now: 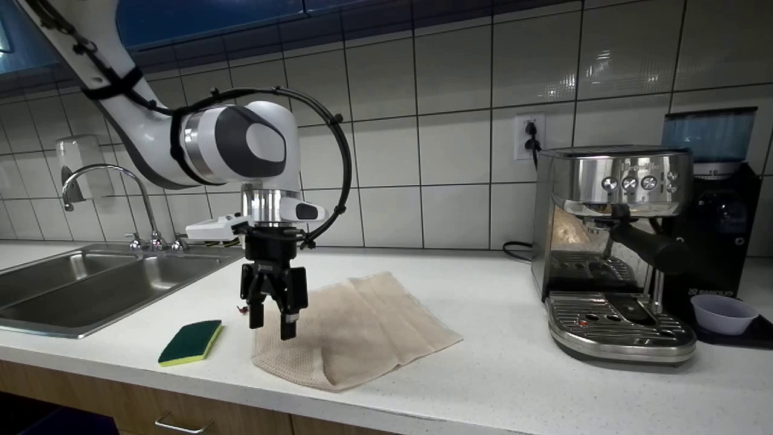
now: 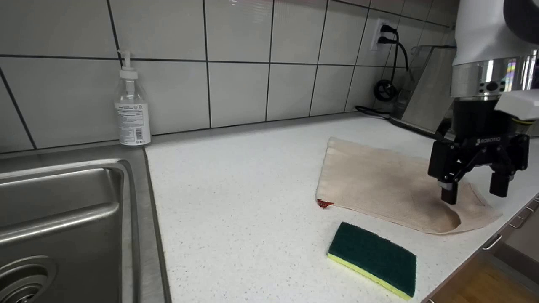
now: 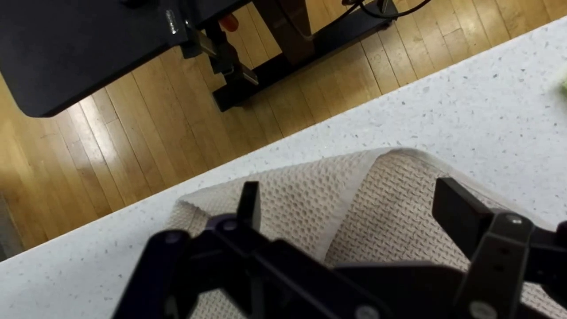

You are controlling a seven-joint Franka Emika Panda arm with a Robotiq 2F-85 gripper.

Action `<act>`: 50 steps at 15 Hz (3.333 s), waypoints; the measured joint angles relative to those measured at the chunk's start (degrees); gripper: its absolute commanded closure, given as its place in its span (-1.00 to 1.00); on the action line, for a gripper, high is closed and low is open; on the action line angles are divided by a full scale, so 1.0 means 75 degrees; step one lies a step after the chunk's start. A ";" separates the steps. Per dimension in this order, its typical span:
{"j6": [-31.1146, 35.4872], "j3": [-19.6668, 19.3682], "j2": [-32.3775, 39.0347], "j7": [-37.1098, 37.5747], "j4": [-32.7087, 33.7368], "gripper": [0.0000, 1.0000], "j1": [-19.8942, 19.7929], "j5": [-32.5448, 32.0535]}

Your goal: Fold the towel twice

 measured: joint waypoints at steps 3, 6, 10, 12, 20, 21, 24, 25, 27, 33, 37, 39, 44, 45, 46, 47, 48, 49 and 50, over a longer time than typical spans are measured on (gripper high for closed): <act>0.0097 -0.0076 0.0200 0.0290 0.0024 -1.00 -0.0001 -0.0011; 0.0161 -0.0169 0.0376 0.0571 0.0052 -1.00 -0.0001 -0.0036; 0.0196 -0.0267 0.0548 0.0823 0.0099 -1.00 -0.0001 -0.0042; 0.0203 -0.0300 0.0618 0.0936 0.0128 -1.00 -0.0001 -0.0049; 0.0205 -0.0402 0.0877 0.1254 0.0227 -1.00 0.0000 -0.0100; 0.0205 -0.0417 0.0898 0.1282 0.0233 -1.00 0.0000 -0.0101; 0.0205 -0.0445 0.0949 0.1340 0.0256 -1.00 0.0000 -0.0117; 0.0205 -0.0452 0.0963 0.1363 0.0264 -1.00 0.0000 -0.0132; 0.0204 -0.0463 0.0992 0.1412 0.0278 -0.46 0.0000 -0.0150; 0.0204 -0.0468 0.1019 0.1492 0.0303 0.29 0.0001 -0.0176; 0.0204 -0.0468 0.1022 0.1521 0.0312 0.91 0.0013 -0.0192; 0.0204 -0.0468 0.1023 0.1530 0.0314 1.00 0.0019 -0.0215; 0.0204 -0.0469 0.1023 0.1536 0.0336 0.99 0.0022 -0.0318; 0.0204 -0.0469 0.1023 0.1537 0.0341 0.99 0.0022 -0.0350; 0.0204 -0.0469 0.1021 0.1538 0.0346 0.99 0.0022 -0.0382; 0.0204 -0.0469 0.1016 0.1538 0.0352 0.99 0.0022 -0.0411; 0.0204 -0.0470 0.1008 0.1539 0.0360 0.99 0.0022 -0.0444; 0.0204 -0.0472 0.0995 0.1540 0.0372 0.99 0.0022 -0.0469; 0.0204 -0.0474 0.0977 0.1540 0.0386 0.99 0.0022 -0.0496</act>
